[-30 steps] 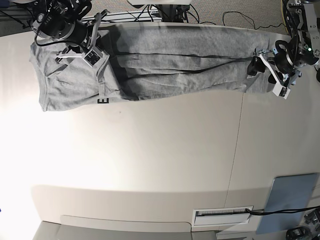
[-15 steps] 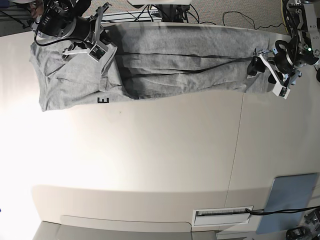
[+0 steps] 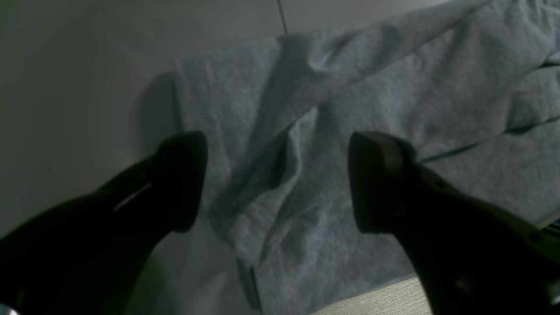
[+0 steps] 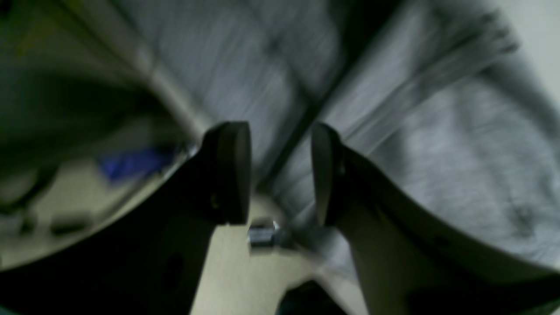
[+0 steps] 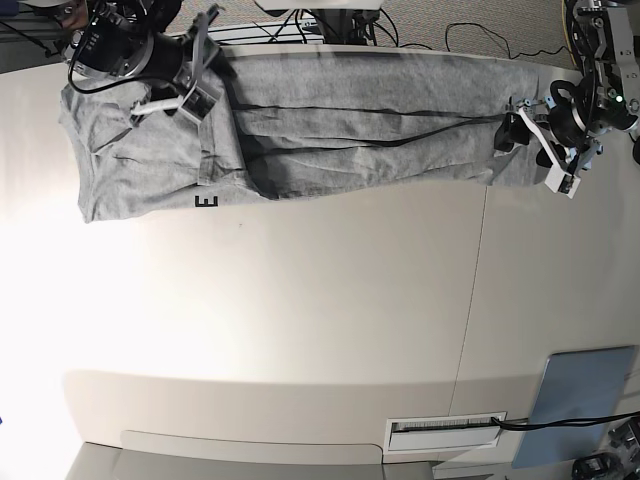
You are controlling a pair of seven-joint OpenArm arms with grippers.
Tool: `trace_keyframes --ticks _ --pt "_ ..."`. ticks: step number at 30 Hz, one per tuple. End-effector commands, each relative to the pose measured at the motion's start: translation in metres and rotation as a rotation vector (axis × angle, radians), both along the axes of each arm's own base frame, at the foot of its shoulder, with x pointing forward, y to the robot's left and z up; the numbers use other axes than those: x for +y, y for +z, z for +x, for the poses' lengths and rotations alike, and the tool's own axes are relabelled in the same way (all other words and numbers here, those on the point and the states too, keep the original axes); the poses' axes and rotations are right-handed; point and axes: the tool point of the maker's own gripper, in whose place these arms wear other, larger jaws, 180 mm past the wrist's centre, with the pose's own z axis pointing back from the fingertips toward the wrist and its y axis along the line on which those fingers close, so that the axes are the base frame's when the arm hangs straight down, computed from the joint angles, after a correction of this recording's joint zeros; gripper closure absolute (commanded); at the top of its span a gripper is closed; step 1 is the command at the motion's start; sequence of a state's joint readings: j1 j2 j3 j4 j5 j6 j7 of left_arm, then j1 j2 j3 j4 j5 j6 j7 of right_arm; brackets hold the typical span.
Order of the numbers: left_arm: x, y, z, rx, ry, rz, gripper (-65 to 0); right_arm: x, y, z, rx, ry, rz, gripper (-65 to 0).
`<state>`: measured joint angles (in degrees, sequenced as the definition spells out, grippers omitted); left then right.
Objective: Fold the T-shirt properly
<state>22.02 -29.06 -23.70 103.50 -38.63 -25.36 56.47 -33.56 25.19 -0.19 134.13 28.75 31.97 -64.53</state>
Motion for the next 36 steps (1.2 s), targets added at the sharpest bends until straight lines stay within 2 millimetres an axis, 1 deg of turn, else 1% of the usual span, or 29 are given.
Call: trace_keyframes --ticks 1,4,6,7,8,11,13,17,20,21,23,28,30,32,36 --pt "0.003 0.011 0.008 -0.041 -0.008 0.006 -49.8 -0.007 0.009 0.017 -0.072 -0.048 -0.017 -23.0" --pt "0.003 0.011 0.008 -0.041 -0.008 0.005 -49.8 -0.035 0.024 0.055 -0.216 -0.230 -0.098 -23.0" --pt "0.002 0.011 0.008 -0.042 -0.008 0.002 -49.8 -0.048 0.035 0.075 -0.298 -0.314 -0.111 -22.9" --pt "0.002 0.011 0.008 -0.042 -0.008 0.002 -49.8 -0.056 0.032 0.083 -0.308 -0.356 -0.116 -22.4" --pt "0.002 0.011 0.008 -0.042 -0.008 0.002 -49.8 -0.062 0.028 0.089 -0.309 -0.383 -0.120 -19.7" --pt "0.002 0.011 0.008 -0.042 -0.008 0.002 -49.8 -0.077 0.008 0.104 -0.277 -0.442 -0.125 -6.3" --pt "0.002 0.011 0.008 -0.042 -0.009 0.002 -49.8 -0.084 -0.007 0.111 -0.243 -0.481 -0.125 -1.0" --pt "0.002 0.011 0.008 -0.042 -0.008 0.002 -49.8 -0.093 -0.034 0.120 -0.170 -0.542 -0.110 -0.2" --pt "0.002 0.011 0.008 -0.042 -0.008 0.003 -49.8 -0.095 -0.053 0.122 -0.101 -0.570 -0.079 0.0" --pt "0.002 0.011 0.008 -0.042 -0.008 0.002 -49.8 -0.091 -0.057 0.120 -0.074 -0.561 -0.060 0.0" --pt "0.002 0.011 0.008 -0.042 -0.008 0.002 -49.8 -0.073 -0.061 0.114 -0.024 -0.497 0.012 0.0" --pt "0.002 0.011 0.008 -0.042 -0.008 0.002 -49.8 -0.029 -0.054 0.104 0.052 -0.365 0.206 0.0" --pt "0.002 0.011 0.008 -0.042 -0.008 0.002 -49.8 -0.006 -0.049 0.096 0.083 -0.289 0.291 0.0" --pt "0.002 0.011 0.008 -0.043 -0.008 0.002 -49.8 0.013 -0.039 0.091 0.090 -0.215 0.382 0.0" --pt "0.002 0.011 0.008 -0.042 -0.008 0.002 -49.8 0.030 -0.024 0.088 0.074 -0.132 0.474 0.0"
